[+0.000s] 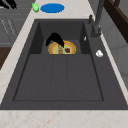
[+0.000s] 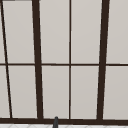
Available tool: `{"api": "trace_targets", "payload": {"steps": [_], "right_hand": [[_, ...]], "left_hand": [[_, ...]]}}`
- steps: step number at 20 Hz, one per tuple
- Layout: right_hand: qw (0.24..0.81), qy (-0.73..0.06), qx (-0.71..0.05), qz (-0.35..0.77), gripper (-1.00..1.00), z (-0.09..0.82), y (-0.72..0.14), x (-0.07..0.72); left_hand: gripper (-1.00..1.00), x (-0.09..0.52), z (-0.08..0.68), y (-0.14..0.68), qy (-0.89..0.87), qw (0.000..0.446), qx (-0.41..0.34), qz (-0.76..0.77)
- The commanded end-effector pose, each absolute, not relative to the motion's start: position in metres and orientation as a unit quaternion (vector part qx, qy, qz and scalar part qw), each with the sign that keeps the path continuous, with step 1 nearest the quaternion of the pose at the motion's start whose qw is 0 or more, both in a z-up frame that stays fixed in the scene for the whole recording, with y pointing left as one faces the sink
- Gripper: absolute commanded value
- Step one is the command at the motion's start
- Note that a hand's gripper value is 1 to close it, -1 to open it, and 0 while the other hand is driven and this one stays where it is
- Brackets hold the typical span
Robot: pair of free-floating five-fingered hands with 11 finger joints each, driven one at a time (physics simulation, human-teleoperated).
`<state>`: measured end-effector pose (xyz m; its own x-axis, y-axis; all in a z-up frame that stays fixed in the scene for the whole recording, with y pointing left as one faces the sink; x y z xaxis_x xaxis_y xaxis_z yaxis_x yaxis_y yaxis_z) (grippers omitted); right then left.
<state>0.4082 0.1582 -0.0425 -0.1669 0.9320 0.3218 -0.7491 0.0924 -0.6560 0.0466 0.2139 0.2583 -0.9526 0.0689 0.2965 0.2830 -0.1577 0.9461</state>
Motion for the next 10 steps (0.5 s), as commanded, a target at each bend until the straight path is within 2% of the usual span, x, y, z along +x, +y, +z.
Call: {"api": "trace_targets", "payload": {"steps": [1,3,10], "right_hand": [[0.637,-0.366,-0.116,0.669,-1.00,-0.059,0.165,0.412],[0.634,-0.368,-0.125,0.668,-1.00,-0.059,0.166,0.424],[0.646,-0.343,-0.082,0.677,-1.00,-0.058,0.171,0.447]], "left_hand": [[0.00,0.047,0.258,0.214,-0.645,0.072,-0.136,-0.749],[0.00,0.047,0.258,0.214,-0.645,0.072,-0.136,-0.749],[0.00,0.047,0.258,0.214,-0.645,0.072,-0.136,-0.749]]}}
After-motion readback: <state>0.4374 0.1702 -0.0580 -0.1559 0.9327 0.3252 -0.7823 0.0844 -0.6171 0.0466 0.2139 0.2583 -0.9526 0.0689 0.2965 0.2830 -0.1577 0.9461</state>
